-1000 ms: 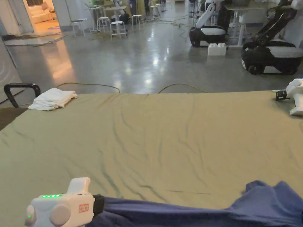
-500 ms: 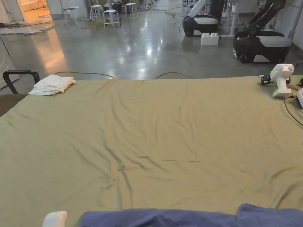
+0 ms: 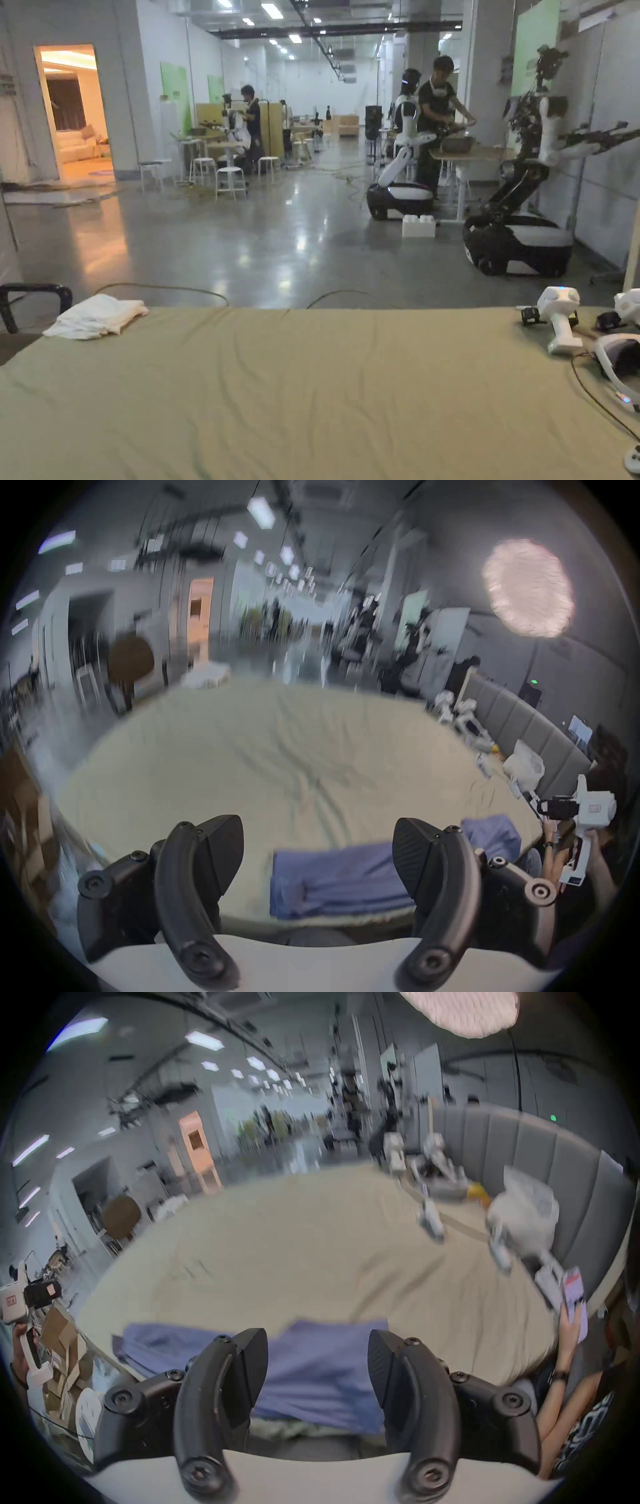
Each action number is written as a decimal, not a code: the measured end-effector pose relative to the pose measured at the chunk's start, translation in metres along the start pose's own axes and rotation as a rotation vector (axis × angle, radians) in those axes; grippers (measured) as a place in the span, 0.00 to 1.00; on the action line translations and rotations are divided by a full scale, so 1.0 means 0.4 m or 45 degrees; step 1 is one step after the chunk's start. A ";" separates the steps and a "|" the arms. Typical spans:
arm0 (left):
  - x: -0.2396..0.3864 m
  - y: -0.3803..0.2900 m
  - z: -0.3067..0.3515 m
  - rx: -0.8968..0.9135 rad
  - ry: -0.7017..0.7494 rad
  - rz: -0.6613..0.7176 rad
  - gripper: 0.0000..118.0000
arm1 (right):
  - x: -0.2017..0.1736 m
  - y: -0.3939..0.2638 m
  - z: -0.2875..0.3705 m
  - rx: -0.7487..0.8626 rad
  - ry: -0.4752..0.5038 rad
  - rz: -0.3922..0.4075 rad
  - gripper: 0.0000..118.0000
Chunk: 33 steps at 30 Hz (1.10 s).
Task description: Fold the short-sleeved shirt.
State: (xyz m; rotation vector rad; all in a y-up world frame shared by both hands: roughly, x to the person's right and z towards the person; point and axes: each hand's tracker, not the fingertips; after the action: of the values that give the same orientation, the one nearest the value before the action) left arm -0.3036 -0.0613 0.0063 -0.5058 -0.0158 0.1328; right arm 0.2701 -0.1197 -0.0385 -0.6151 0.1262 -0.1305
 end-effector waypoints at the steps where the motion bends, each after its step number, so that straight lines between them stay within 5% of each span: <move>1: 0.028 0.027 0.052 0.094 0.016 -0.029 0.80 | -0.014 0.022 0.036 0.086 0.017 0.013 0.55; 10: 0.245 0.079 0.334 0.652 0.392 -0.239 0.77 | -0.203 0.129 0.322 0.708 0.049 0.203 0.52; 12: 0.259 0.073 0.358 0.687 0.322 -0.221 0.71 | -0.229 0.126 0.351 0.742 0.032 0.240 0.39; 14: 0.276 0.075 0.377 0.688 0.228 -0.225 0.51 | -0.257 0.120 0.366 0.744 0.039 0.256 0.00; 16: 0.287 0.083 0.383 0.684 0.206 -0.233 0.07 | -0.271 0.110 0.371 0.776 0.096 0.239 0.00; 17: 0.293 0.084 0.384 0.685 0.187 -0.239 0.00 | -0.280 0.107 0.371 0.742 0.146 0.252 0.00; 23: 0.312 0.080 0.388 0.733 0.130 -0.249 0.00 | -0.305 0.099 0.356 0.744 0.083 0.311 0.00; 33: 0.288 0.110 0.372 0.732 0.070 -0.208 0.00 | -0.294 0.112 0.375 0.765 0.123 0.243 0.00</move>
State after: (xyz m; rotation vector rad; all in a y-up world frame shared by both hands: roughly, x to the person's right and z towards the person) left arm -0.2020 0.0636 0.1133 0.0668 0.0342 -0.0388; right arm 0.1818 0.0203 0.0662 0.0039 0.2275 -0.0088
